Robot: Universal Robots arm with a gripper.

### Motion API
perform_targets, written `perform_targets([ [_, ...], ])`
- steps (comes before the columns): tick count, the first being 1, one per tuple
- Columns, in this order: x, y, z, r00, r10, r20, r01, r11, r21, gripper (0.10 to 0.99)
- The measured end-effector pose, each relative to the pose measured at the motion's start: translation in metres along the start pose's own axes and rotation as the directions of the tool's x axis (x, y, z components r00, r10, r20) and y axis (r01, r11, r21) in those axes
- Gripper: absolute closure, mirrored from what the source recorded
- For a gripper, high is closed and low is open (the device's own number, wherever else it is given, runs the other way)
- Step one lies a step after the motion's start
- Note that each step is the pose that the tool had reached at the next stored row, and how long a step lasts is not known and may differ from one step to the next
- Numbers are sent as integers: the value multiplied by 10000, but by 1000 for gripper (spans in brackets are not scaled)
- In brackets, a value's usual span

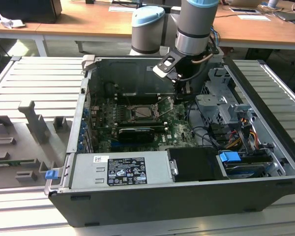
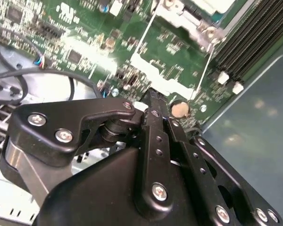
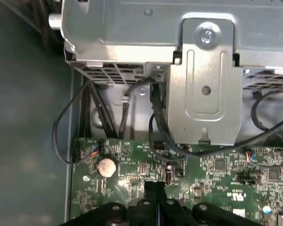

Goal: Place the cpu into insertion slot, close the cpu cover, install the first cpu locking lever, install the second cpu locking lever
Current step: 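Close the cpu cover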

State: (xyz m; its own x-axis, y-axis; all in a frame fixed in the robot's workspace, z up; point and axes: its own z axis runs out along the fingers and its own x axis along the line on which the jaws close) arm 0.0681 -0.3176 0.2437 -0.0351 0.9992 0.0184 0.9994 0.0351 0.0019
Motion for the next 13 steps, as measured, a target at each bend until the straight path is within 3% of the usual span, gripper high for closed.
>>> perform_targets([
  [2,0,0,-6,10000,8,-12,-7,9992,389,980],
  [3,0,-1,-19,10000,9,-14,-9,9991,431,980],
  [13,6,-136,-19,10000,8,-16,-7,9991,432,980],
])
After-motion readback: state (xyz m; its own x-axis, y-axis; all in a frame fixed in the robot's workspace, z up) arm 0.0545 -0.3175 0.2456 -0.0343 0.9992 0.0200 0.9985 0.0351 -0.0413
